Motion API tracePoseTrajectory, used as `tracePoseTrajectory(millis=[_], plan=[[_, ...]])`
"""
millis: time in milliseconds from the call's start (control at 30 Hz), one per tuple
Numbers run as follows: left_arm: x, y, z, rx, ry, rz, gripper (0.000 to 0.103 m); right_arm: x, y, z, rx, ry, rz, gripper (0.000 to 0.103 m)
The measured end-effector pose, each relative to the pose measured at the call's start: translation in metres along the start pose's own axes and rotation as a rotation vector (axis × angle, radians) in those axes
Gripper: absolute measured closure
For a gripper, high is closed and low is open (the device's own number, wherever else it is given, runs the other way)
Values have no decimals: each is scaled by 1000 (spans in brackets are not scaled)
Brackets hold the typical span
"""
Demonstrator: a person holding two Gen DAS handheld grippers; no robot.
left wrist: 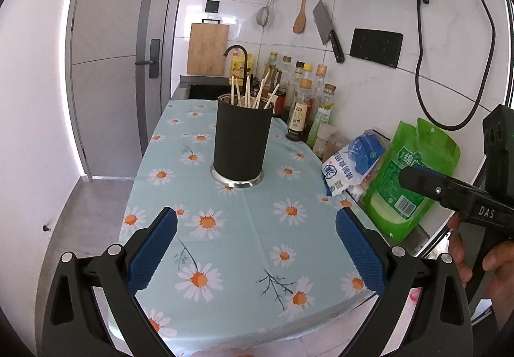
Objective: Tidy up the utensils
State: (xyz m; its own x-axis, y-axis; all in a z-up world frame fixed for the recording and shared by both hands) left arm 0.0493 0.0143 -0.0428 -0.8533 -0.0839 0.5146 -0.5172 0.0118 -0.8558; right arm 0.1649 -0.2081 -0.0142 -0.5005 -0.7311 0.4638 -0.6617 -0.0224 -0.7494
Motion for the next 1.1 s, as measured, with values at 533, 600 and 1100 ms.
tracePoseTrajectory(millis=[533, 600, 1100], plan=[[-6, 2, 1, 4, 17, -18, 7, -3, 6, 7, 4, 17, -17, 5], [-6, 2, 1, 1, 17, -19, 7, -4, 6, 8, 6, 21, -19, 5], [-7, 2, 3, -6, 32, -21, 7, -7, 10, 10, -1, 31, -34, 5]])
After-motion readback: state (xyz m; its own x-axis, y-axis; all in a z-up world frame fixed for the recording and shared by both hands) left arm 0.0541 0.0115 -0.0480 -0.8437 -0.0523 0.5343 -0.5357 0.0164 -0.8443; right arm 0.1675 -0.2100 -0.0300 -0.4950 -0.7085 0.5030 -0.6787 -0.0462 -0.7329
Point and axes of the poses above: each gripper's, at about its wrist camera, not at the fingertips, and x roughly against the way its jaws point, z to its right, y to its underside, the point moved 2 cm from there along -x, roughly the way its jaws point, and after that the axes turned 13 degrees about -x, right-handed, at the moved point
